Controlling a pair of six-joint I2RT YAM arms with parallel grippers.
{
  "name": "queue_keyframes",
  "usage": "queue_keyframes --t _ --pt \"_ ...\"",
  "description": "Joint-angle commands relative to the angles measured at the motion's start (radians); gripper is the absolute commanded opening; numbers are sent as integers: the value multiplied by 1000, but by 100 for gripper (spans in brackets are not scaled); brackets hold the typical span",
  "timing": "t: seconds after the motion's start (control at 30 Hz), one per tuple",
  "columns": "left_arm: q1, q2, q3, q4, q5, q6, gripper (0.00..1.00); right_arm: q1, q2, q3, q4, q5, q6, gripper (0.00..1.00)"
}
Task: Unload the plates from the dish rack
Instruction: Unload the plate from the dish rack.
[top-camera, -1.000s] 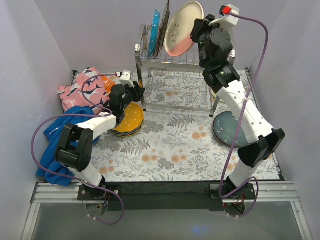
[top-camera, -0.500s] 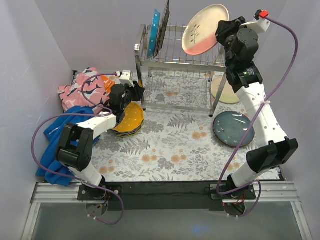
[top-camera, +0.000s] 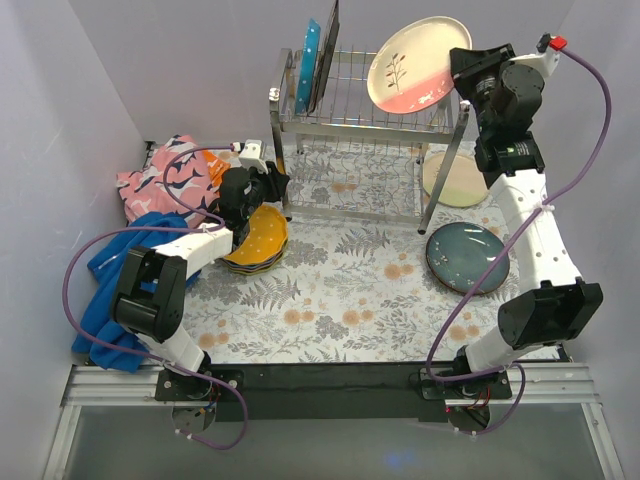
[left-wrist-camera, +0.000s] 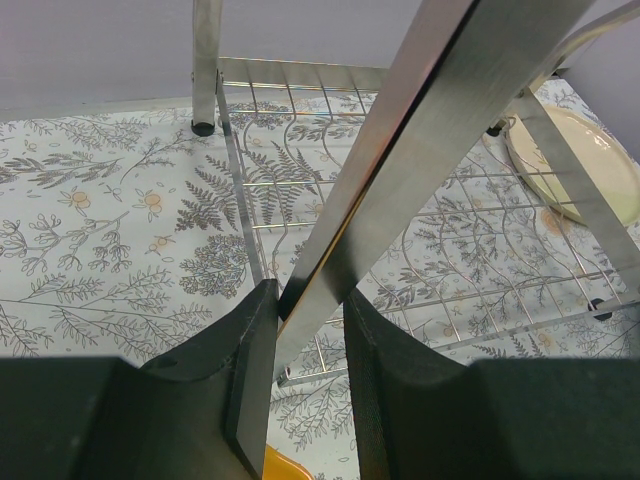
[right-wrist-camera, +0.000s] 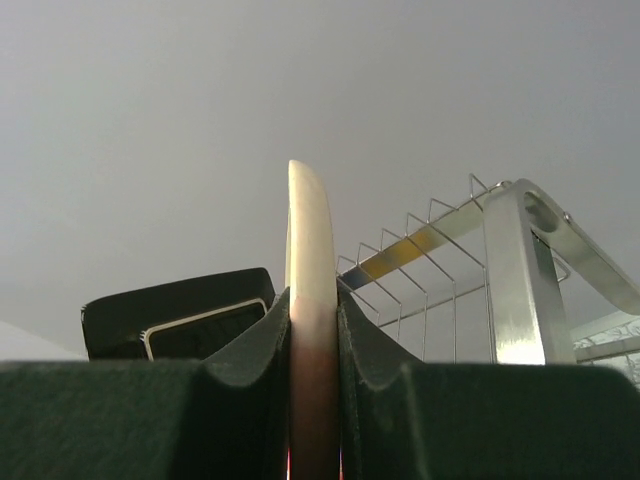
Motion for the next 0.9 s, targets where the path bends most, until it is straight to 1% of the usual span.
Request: queue_keyframes --t 0.0,0.23,0.3,0.33,0.57,0.87 --pt "28 19 19 -64 -84 -3 0 -46 -88 -3 287 -67 143 1" --pt "28 10 20 -67 -85 -1 0 -147 -129 -70 363 -87 244 1" --pt "28 13 22 -68 -83 0 0 -153 -149 -105 380 -87 270 1" --pt "27 13 20 -68 -83 0 0 -196 -155 -115 388 -85 277 1" --pt "27 11 17 -73 -83 5 0 -290 -223 -214 423 -44 332 1" --pt "28 5 14 -74 -86 10 0 -446 -258 -300 451 -81 436 1"
